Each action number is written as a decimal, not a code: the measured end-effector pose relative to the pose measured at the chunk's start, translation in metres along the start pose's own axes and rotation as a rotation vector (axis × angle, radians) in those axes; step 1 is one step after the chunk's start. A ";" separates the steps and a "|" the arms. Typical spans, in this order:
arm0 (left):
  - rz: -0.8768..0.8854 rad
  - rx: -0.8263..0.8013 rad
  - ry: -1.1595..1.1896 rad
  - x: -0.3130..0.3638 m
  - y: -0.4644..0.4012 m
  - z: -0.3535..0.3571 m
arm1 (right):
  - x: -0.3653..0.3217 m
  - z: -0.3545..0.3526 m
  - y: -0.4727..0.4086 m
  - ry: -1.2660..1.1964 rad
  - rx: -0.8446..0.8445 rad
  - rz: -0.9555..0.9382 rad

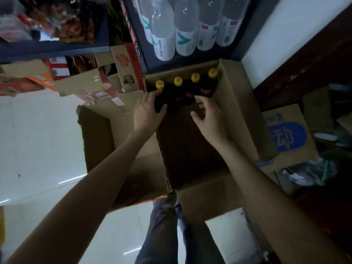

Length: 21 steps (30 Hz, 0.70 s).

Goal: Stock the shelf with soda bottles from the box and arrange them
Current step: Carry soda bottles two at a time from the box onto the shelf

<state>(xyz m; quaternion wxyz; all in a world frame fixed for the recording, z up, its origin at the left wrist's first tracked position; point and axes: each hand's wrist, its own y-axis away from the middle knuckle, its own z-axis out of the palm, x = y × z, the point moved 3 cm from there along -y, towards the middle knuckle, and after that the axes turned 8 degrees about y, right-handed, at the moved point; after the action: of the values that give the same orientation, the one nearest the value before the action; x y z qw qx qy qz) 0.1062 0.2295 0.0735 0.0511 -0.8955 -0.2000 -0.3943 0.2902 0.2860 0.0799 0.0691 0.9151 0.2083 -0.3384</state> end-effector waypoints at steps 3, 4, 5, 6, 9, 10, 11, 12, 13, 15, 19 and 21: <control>0.016 0.029 -0.125 -0.020 -0.048 0.009 | 0.016 0.037 -0.051 0.034 -0.053 0.007; 0.013 0.023 -0.137 -0.026 -0.060 0.011 | 0.020 0.050 -0.065 0.029 -0.074 0.017; 0.011 0.009 -0.151 -0.032 -0.070 0.014 | 0.023 0.061 -0.076 0.022 -0.086 0.019; 0.012 -0.015 -0.189 -0.037 -0.079 0.018 | 0.025 0.071 -0.084 0.023 -0.087 0.009; 0.035 -0.086 -0.376 -0.049 -0.095 0.027 | 0.030 0.096 -0.102 0.080 -0.058 -0.046; 0.040 -0.098 -0.411 -0.051 -0.099 0.029 | 0.030 0.102 -0.107 0.095 -0.060 -0.047; 0.046 -0.103 -0.434 -0.053 -0.103 0.030 | 0.031 0.108 -0.110 0.106 -0.061 -0.038; 0.055 -0.097 -0.448 -0.053 -0.106 0.031 | 0.031 0.113 -0.112 0.117 -0.050 -0.029; 0.066 -0.084 -0.453 -0.054 -0.108 0.031 | 0.030 0.117 -0.114 0.134 -0.027 -0.020; 0.078 -0.042 -0.428 -0.054 -0.111 0.030 | 0.028 0.121 -0.112 0.169 0.040 -0.012; 0.114 -0.025 -0.392 -0.058 -0.111 0.029 | 0.035 0.124 -0.106 0.110 0.100 0.034; 0.154 -0.031 -0.405 -0.060 -0.106 0.026 | 0.038 0.120 -0.103 0.067 0.117 0.024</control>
<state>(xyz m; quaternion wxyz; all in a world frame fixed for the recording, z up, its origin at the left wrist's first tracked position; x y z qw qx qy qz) 0.0456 0.3140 0.0052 0.0261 -0.9697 -0.1312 -0.2043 0.2018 0.3598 -0.0347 0.0123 0.9308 0.1794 -0.3183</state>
